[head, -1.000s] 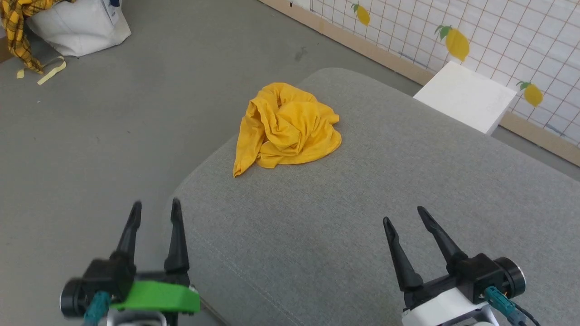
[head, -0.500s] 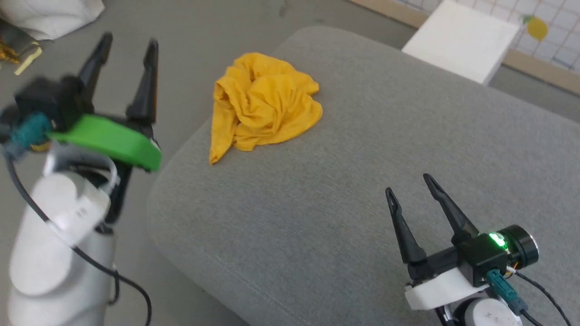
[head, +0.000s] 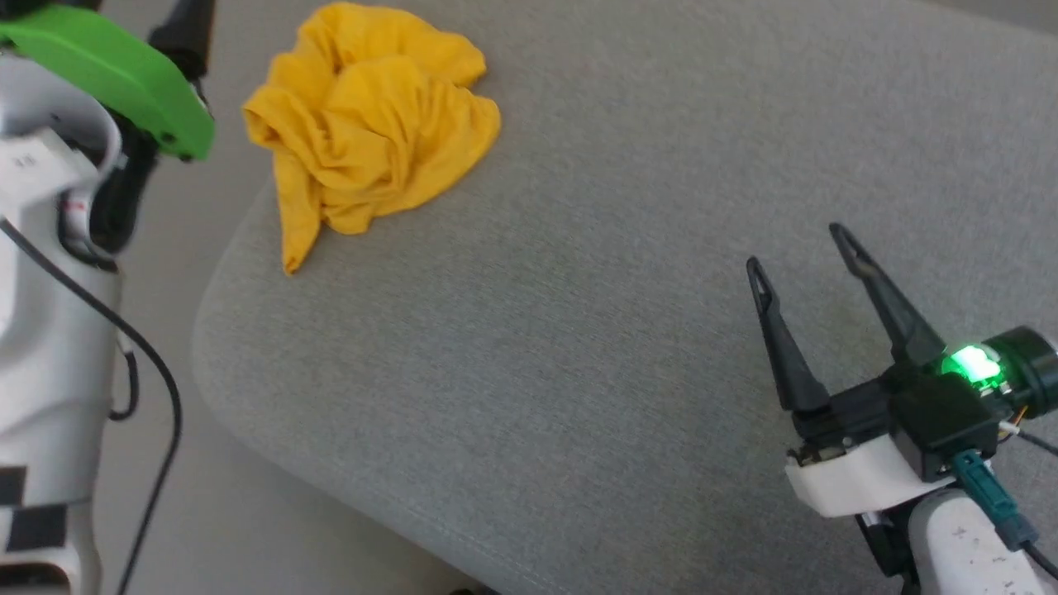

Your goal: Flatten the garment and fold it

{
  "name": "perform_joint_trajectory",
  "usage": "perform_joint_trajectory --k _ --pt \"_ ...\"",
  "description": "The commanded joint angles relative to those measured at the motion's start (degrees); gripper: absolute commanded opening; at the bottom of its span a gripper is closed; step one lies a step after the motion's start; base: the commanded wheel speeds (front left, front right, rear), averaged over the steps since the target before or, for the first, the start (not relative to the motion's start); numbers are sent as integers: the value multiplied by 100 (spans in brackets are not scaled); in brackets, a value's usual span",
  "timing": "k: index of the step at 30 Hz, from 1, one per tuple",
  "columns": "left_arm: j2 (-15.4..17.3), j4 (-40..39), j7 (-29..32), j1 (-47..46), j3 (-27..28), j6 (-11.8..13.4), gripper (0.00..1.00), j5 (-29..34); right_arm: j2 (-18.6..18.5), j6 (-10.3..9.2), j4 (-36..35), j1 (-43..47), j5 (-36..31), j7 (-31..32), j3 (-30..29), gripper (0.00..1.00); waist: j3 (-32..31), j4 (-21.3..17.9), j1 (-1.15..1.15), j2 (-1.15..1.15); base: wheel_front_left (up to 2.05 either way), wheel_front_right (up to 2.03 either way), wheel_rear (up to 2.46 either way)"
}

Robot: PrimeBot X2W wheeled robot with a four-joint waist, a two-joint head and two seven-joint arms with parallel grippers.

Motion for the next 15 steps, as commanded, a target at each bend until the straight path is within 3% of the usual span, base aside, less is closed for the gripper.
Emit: perform_joint_trajectory --k 1,7,15 --pt "90 187 64 -206 -76 -35 100 -122 -52 34 -95 -136 -28 43 8 100 876 -514 -1 0 0 0 0" --pt "289 899 311 -643 -477 -36 100 -457 -147 34 -313 -319 -26 128 15 100 1333 -750 -1 0 0 0 0" --pt "438 1850 959 -672 -907 -36 100 -892 -180 34 -380 -402 21 114 -10 100 1474 -1002 -1 0 0 0 0"
